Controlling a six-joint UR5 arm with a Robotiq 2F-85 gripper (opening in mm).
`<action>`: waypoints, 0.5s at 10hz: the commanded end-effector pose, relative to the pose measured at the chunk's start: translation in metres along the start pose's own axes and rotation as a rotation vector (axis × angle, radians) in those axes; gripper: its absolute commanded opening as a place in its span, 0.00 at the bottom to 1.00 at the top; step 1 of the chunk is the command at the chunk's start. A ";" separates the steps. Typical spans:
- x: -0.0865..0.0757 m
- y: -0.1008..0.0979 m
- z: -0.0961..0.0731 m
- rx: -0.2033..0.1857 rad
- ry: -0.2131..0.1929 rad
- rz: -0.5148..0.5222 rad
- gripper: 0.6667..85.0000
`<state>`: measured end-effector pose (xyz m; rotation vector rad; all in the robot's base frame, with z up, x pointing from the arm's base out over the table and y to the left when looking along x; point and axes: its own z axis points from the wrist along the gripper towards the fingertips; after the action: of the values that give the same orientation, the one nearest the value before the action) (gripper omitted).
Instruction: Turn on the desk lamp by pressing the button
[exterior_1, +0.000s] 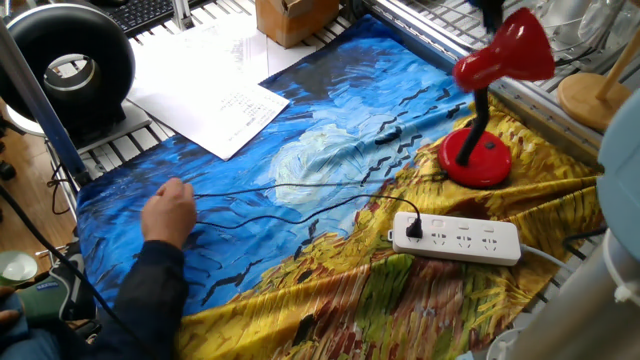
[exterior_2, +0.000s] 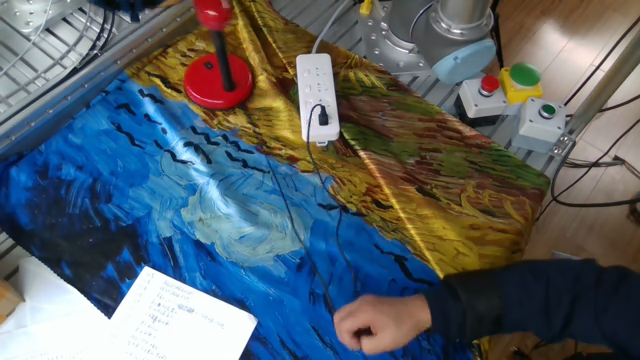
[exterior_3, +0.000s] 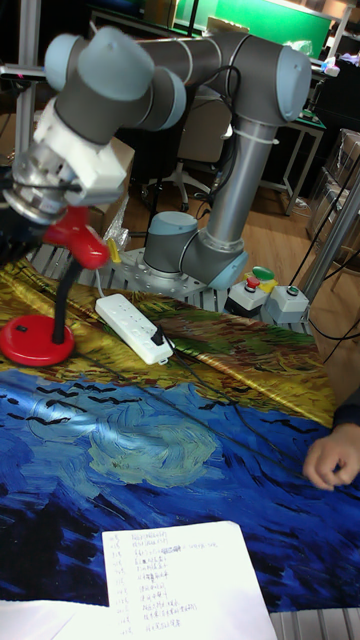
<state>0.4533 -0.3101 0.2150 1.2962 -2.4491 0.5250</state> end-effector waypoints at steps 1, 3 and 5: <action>0.023 -0.003 -0.015 0.034 0.024 -0.009 0.01; 0.021 -0.001 -0.006 0.020 -0.007 -0.009 0.01; 0.025 0.000 0.007 0.013 -0.038 -0.024 0.01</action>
<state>0.4430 -0.3248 0.2256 1.3228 -2.4384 0.5407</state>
